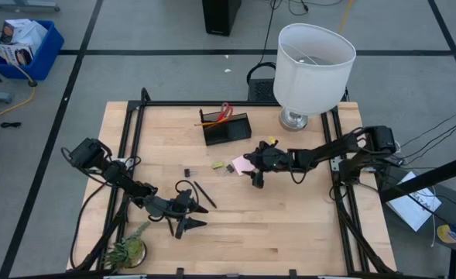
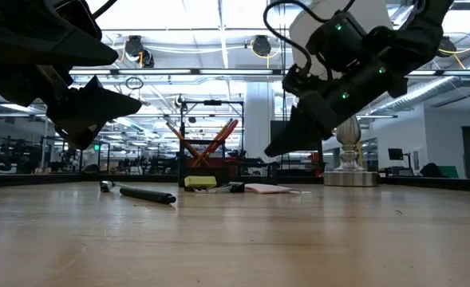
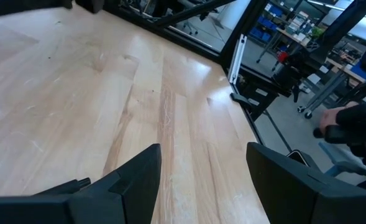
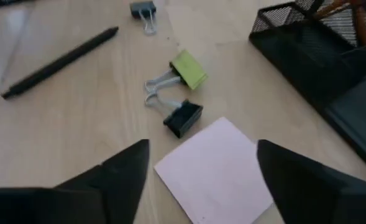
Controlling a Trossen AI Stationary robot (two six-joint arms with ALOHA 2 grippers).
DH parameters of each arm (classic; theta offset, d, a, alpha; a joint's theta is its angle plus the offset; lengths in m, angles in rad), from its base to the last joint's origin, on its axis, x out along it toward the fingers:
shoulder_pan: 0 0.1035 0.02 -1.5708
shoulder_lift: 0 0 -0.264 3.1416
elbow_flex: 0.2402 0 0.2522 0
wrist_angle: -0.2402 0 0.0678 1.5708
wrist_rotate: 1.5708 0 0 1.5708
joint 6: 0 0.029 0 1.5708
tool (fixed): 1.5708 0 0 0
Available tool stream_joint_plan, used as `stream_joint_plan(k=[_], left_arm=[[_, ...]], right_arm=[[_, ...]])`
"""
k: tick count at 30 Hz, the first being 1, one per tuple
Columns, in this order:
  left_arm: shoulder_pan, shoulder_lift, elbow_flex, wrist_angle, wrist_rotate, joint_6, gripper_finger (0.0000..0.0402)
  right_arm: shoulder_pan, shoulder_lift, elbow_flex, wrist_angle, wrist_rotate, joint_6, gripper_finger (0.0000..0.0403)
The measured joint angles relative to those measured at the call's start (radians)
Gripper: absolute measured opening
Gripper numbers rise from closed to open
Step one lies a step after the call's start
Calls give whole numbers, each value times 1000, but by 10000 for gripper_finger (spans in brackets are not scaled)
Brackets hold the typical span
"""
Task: Pick and place office supplies into organizer
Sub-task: Put the pink sticky notes into the black desk organizer
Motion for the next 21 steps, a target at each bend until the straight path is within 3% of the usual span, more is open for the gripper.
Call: stream_joint_plan(k=[7, 16, 21], left_arm=[[0, 0, 0, -1, 0, 5, 243], [0, 0, 0, -2, 0, 6, 243], [0, 0, 0, -3, 0, 7, 244]], right_arm=[[-54, 119, 0, 92, -130, -43, 361], [-87, 209, 18, 131, -53, -100, 392], [-101, 211, 27, 100, -89, -32, 391]])
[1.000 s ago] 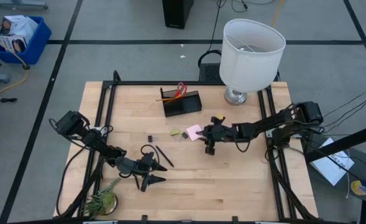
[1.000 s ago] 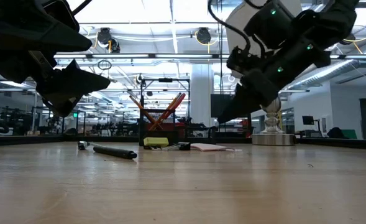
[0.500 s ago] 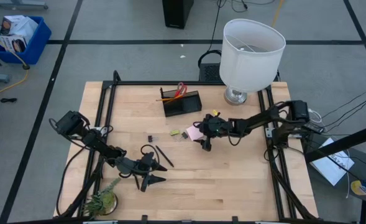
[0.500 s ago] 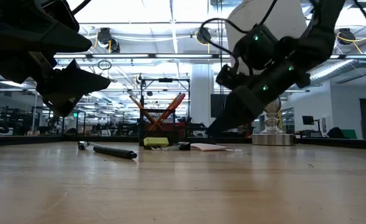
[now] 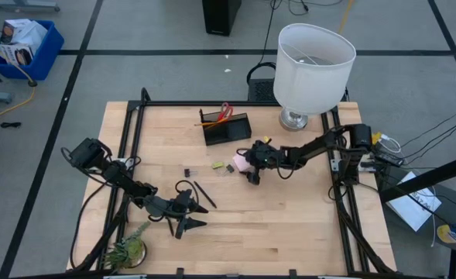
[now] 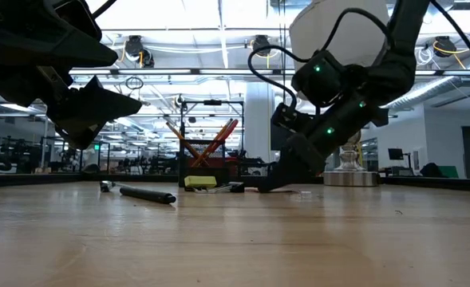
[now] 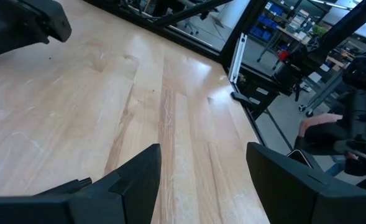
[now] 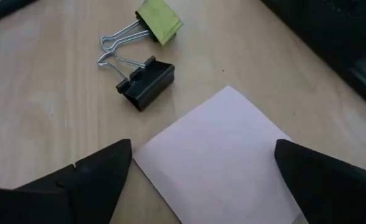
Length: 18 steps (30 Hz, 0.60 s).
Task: Pick and place office supplies into organizer
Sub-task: Put the pink sticky notes into the black desk organizer
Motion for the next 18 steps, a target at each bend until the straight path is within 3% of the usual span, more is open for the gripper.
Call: stream_joint_plan(k=[7, 13, 18], left_arm=[[0, 0, 0, 1, -5, 0, 244], [0, 0, 0, 1, -6, -7, 243], [0, 0, 0, 1, -6, -9, 243]], right_arm=[[-18, -2, 3, -93, 17, 13, 350], [-4, -2, 2, -146, 25, 17, 262], [30, 0, 0, -72, 44, -9, 193]])
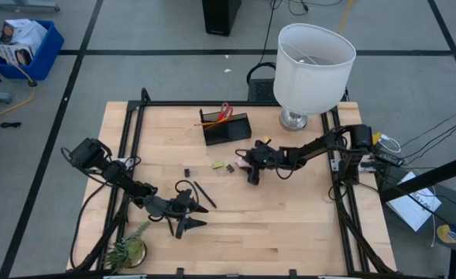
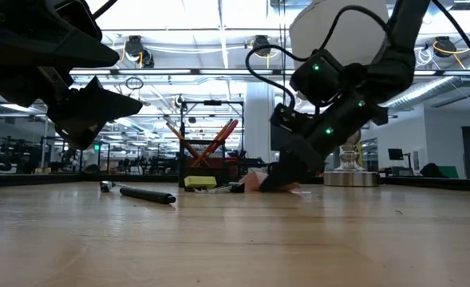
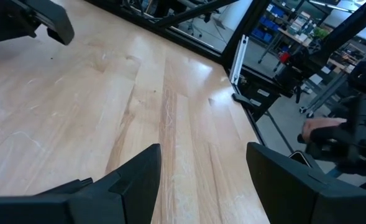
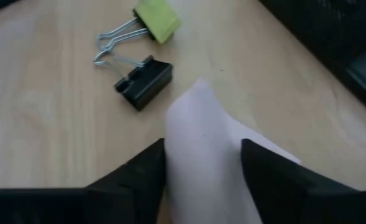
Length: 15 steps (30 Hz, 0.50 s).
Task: Pick and place office supplies into organizer
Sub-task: Put the pink sticky notes into the black desk organizer
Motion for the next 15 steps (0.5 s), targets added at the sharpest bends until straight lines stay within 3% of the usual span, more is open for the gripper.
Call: stream_joint_plan(k=[7, 15], left_arm=[[0, 0, 0, 0, 0, -2, 243], [0, 0, 0, 0, 1, -2, 243]], right_arm=[[57, -33, -5, 60, 72, -109, 119], [63, -128, -4, 77, 93, -215, 83]])
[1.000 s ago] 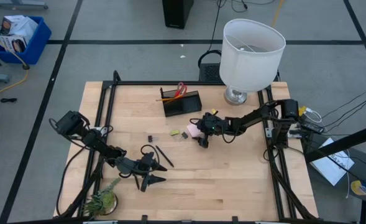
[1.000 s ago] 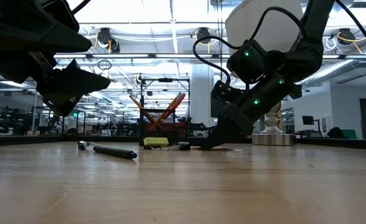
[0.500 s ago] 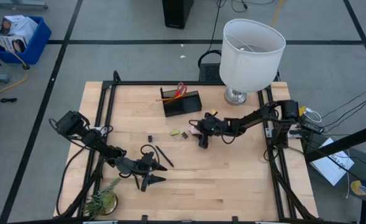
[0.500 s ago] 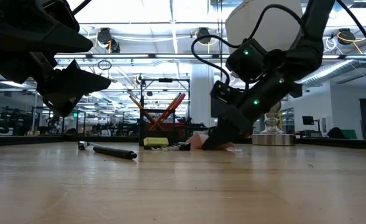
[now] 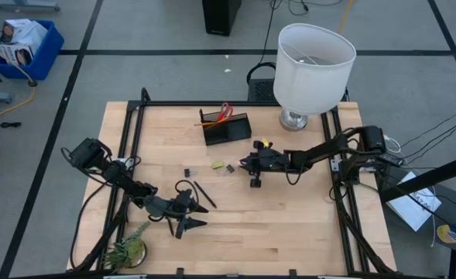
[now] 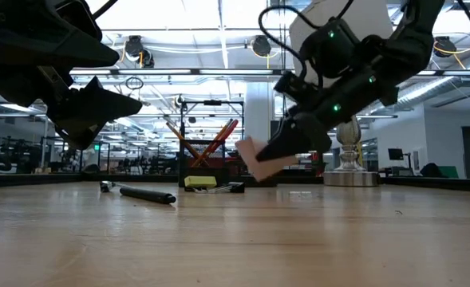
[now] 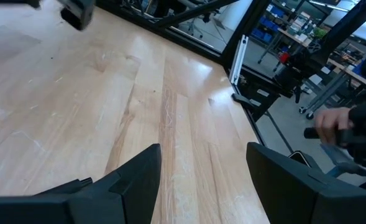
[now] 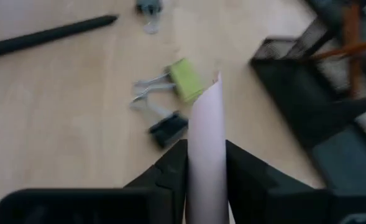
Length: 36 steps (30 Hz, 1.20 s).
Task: Pick and place office supplies into organizer
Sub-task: Put the pink sticky notes into the black desk organizer
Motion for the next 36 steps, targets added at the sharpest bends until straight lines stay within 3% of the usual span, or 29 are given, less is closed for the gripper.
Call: stream_joint_plan(k=[9, 19, 24, 30, 36], left_arm=[[0, 0, 0, 1, 0, 2, 244], [4, 0, 0, 8, -1, 4, 244], [15, 0, 0, 13, -1, 3, 243], [18, 0, 2, 19, 6, 3, 244], [18, 0, 2, 36, 7, 0, 243]], right_arm=[[-80, -95, 2, 12, 39, -150, 73], [-219, -92, 99, -26, 59, -231, 71], [-276, -29, 199, -126, 61, -232, 72], [-300, 83, 268, -129, 66, -279, 70], [-313, 157, 314, -178, 171, -317, 67]])
